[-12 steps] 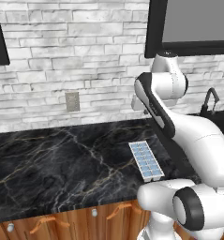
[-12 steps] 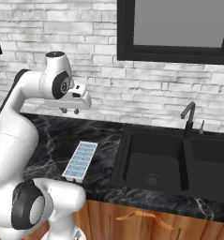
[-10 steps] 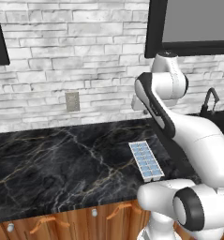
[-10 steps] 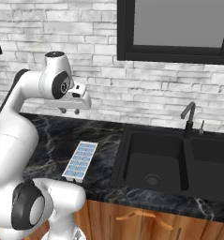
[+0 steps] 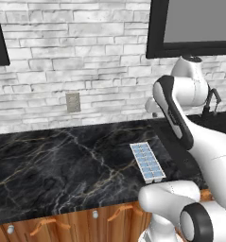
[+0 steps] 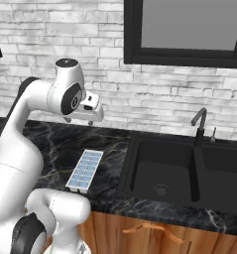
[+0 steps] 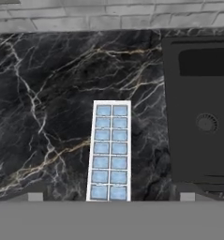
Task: The ice cube tray has been filled with water. Take the tray and place it in the freezer to make ice. Close the freezer door after placing the tray.
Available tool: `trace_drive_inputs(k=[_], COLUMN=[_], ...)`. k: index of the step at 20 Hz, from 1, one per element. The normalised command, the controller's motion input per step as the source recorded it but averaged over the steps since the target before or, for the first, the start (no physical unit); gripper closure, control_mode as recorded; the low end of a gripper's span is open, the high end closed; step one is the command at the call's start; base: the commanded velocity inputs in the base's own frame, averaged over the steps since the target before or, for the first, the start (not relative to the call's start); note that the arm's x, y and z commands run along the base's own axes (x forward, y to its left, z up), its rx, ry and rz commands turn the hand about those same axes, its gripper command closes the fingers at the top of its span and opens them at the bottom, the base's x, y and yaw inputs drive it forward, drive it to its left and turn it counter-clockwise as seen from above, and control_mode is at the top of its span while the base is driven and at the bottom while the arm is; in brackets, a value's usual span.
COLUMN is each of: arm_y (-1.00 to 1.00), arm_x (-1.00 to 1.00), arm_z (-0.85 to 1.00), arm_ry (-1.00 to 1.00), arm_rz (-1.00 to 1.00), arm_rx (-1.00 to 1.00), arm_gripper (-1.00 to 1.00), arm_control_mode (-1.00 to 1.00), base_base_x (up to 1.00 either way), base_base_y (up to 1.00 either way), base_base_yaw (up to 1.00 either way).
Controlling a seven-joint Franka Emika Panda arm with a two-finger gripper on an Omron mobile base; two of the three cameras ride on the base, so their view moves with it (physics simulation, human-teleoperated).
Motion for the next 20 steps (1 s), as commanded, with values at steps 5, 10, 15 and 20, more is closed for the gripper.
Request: trace_drive_inputs(k=[5,10,15,20], arm_y=[-0.32,-0.13,-0.16,-0.10], arm_x=[-0.37,-0.24,-0.04,0.00], arm_z=[-0.26,-0.35,-0.50,-0.59], arm_ry=[-0.09,-0.05,0.04,0.10], arm_rz=[-0.01,-0.03,-0.02,0.00], arm_rx=[0.13,0.03,0.17,0.25], arm_gripper=[-1.00,-1.00,-1.00,-1.00], arm_control_mode=[-1.00,-1.00,-1.00,-1.00], base_base_x=[0.00,0.00,0.00,0.00], base_base_y=[0.00,0.00,0.00,0.00], base_base_yaw=[0.00,0.00,0.00,0.00])
